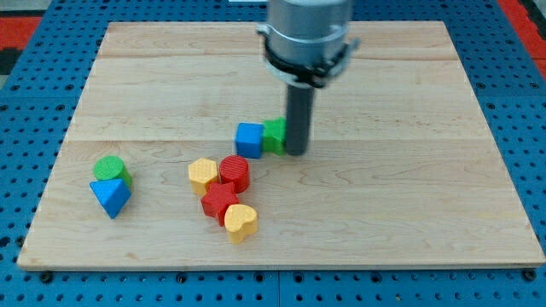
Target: Move the green star top right to the blue cube
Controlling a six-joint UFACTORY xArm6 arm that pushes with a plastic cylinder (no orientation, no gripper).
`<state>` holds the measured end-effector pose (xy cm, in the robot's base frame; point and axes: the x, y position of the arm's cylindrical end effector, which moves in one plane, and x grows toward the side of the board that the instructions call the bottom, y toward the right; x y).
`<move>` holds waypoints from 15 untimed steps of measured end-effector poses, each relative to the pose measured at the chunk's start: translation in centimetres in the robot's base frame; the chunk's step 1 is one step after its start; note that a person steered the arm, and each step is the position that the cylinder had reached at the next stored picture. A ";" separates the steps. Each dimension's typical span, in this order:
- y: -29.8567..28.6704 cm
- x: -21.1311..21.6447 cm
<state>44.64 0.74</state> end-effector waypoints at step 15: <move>-10.8 -4.9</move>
<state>39.77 -10.02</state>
